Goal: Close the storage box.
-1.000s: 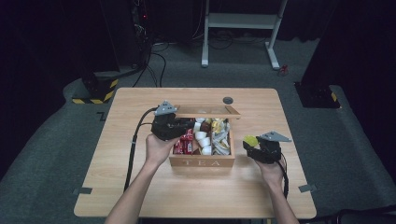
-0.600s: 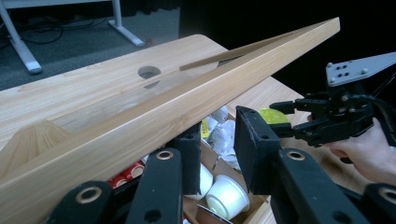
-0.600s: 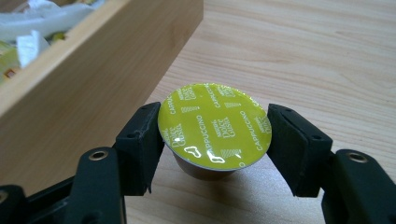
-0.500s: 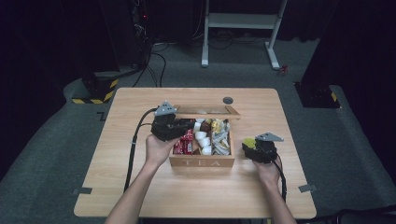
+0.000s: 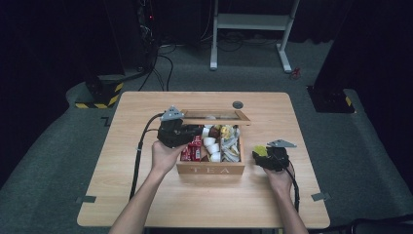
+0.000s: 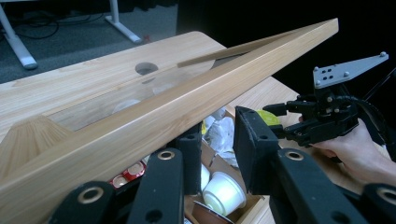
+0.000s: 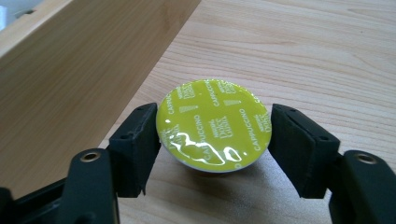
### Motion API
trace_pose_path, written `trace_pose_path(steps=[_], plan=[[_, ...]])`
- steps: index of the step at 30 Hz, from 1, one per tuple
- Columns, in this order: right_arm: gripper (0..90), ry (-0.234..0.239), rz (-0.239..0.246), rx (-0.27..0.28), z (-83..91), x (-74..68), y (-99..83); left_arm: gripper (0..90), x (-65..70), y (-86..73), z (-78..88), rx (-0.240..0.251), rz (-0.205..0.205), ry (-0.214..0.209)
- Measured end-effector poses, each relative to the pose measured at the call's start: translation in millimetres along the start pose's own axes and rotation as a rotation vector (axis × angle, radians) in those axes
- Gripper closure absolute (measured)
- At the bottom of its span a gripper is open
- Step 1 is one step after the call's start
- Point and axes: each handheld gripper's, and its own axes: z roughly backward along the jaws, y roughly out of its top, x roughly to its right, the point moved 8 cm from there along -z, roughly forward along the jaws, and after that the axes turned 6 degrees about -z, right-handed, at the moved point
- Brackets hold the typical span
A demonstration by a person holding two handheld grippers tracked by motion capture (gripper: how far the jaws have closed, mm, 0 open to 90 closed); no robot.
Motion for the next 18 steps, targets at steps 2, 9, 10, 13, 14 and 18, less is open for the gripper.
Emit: trace_pose_path(steps=[2,9,10,13,14,18], plan=[[33.2,0.004,0.005,0.003,0.2,0.1,-0.3,72.7,0.0,0.1,-0.1,0.001,-0.002,0.003],[29.4,0.052,-0.028,0.048,14.8,2.8,-2.3,72.6,0.0,-0.1,0.0,0.002,-0.004,-0.001],[29.4,0.052,-0.028,0.048,14.8,2.8,-2.3,72.6,0.0,-0.1,0.0,0.002,-0.003,-0.001],[29.1,0.068,-0.044,0.069,23.8,5.5,-3.8,72.6,0.1,-0.2,0.0,0.000,-0.002,-0.003],[29.0,0.072,-0.055,0.076,27.5,6.8,-4.7,72.6,0.2,-0.4,0.0,-0.001,-0.002,-0.004],[28.9,0.059,-0.088,0.096,43.9,19.3,-14.7,72.6,0.7,-1.1,0.0,0.004,-0.002,-0.002]])
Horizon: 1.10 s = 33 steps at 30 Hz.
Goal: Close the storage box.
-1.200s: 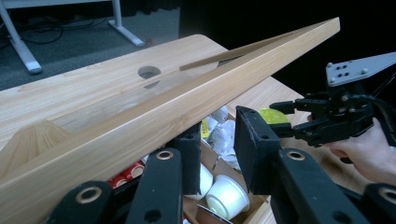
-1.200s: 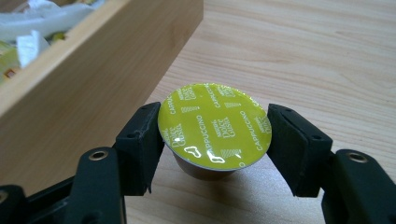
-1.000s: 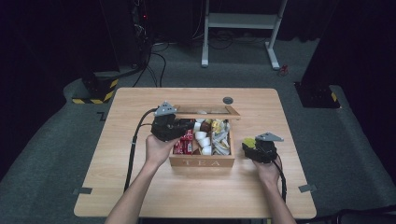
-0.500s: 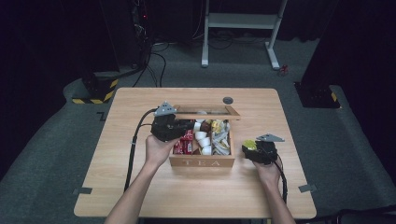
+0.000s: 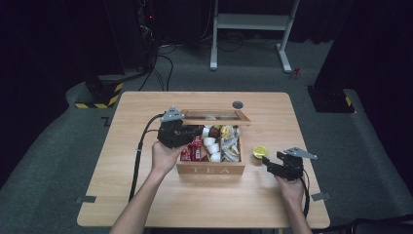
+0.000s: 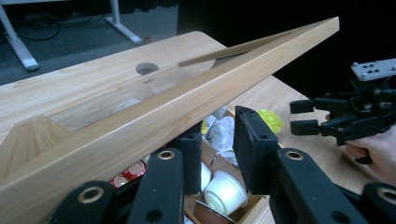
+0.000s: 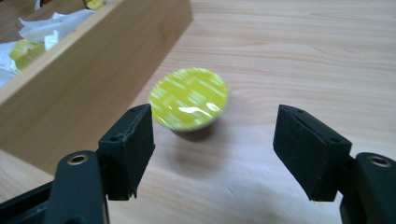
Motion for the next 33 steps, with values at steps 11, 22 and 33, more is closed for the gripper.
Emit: trace_pose_path(steps=[11,22,33], plan=[[36.4,-0.053,-0.037,-0.009,16.9,24.0,-18.2,72.9,2.7,-6.3,0.3,0.006,-0.003,-0.012],[40.4,-0.155,-0.006,-0.088,14.8,35.0,-36.3,72.5,8.1,-18.0,0.1,0.000,-0.004,-0.021],[38.5,-0.203,0.067,-0.108,12.6,32.2,-38.1,71.8,13.6,-30.8,-0.9,-0.016,-0.001,-0.029]])
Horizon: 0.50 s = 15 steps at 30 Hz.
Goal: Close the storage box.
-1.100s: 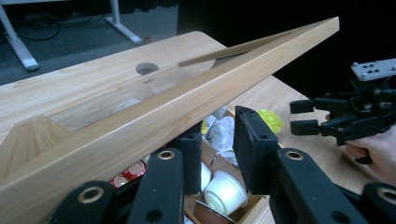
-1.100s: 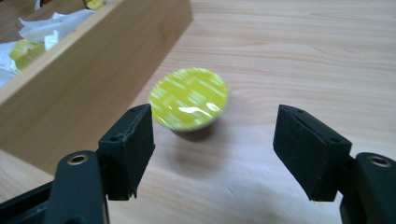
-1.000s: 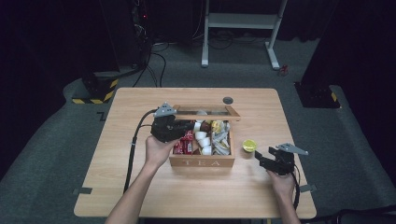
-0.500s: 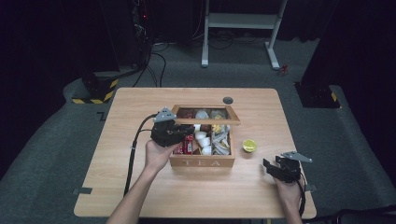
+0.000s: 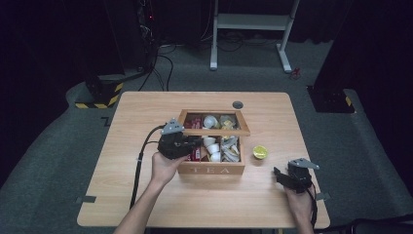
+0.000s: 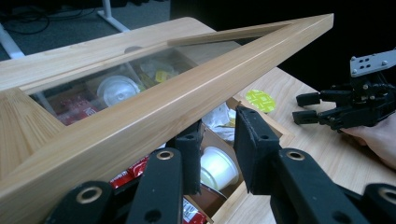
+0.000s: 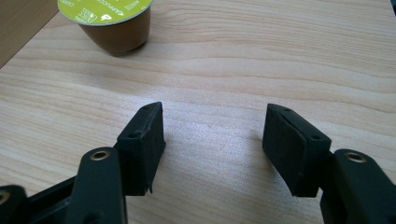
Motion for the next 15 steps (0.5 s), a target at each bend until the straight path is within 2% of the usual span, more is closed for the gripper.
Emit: trace_pose_path(steps=[6,10,15], plan=[[38.5,0.000,0.000,0.000,0.0,0.1,0.0,71.9,2.1,-7.3,-0.7,-0.008,-0.002,-0.003],[38.5,0.000,-0.001,0.000,0.0,0.0,-0.1,71.9,5.0,-12.5,-2.1,-0.007,0.023,-0.013],[38.2,0.000,0.003,0.000,-0.1,0.1,0.0,72.8,10.6,-21.2,-7.0,-0.021,0.010,-0.015]])
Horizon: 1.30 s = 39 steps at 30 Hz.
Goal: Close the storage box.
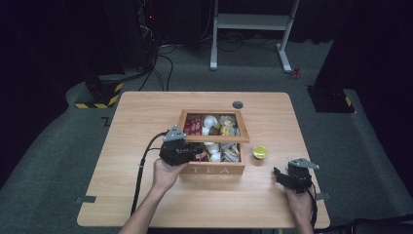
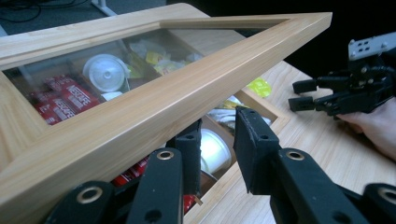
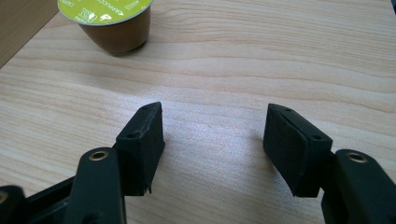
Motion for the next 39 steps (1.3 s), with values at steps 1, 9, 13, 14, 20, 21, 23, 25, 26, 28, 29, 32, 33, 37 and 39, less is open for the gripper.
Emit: trace_pose_path(steps=[1,9,13,14,20,21,23,25,26,28,29,32,33,37,39], plan=[[38.2,0.000,0.000,0.000,0.0,0.0,0.0,73.1,0.0,0.0,0.0,0.000,0.000,0.000],[38.2,0.000,0.000,0.000,0.0,0.0,0.0,73.3,4.9,-7.4,-4.3,-0.017,-0.014,-0.008],[38.2,0.000,0.000,0.000,0.0,0.0,0.0,73.5,6.1,-13.6,-5.8,-0.029,-0.007,-0.014],[38.0,0.000,0.000,0.000,0.0,0.0,0.0,73.5,6.4,-15.9,-6.6,-0.027,-0.010,-0.011],[37.8,0.000,0.000,0.000,0.0,-0.2,0.0,73.7,7.9,-22.9,-8.7,-0.038,0.002,-0.024],[37.8,0.000,-0.001,-0.001,0.0,-0.3,-0.1,73.7,8.1,-24.4,-9.4,-0.036,0.000,-0.024],[37.8,0.000,-0.002,-0.001,0.1,-0.4,-0.2,73.7,8.8,-27.9,-10.5,-0.037,0.006,-0.028],[37.8,0.000,-0.002,-0.001,0.0,-0.4,-0.1,73.8,9.4,-31.9,-11.3,-0.047,0.013,-0.036],[37.8,0.000,-0.002,-0.001,0.0,-0.4,-0.1,73.7,9.7,-33.6,-12.1,-0.048,0.018,-0.038],[37.7,0.000,-0.002,-0.001,0.0,-0.4,-0.1,73.7,10.2,-35.6,-12.7,-0.053,0.014,-0.038],[37.6,0.000,-0.001,-0.001,0.0,-0.3,-0.2,73.7,9.8,-36.4,-13.0,-0.053,0.005,-0.034],[37.7,0.000,0.000,-0.001,0.0,-0.3,-0.2,73.9,11.0,-41.2,-15.0,-0.055,0.016,-0.044],[37.6,0.001,0.002,-0.001,-0.1,-0.1,-0.1,73.9,10.8,-42.5,-15.5,-0.061,0.010,-0.045],[37.6,0.000,0.001,-0.001,0.0,-0.2,-0.1,73.9,12.1,-47.6,-17.6,-0.068,0.017,-0.049],[37.5,0.001,0.000,-0.001,0.0,-0.2,-0.2,73.8,12.4,-48.6,-18.0,-0.070,0.023,-0.051]])
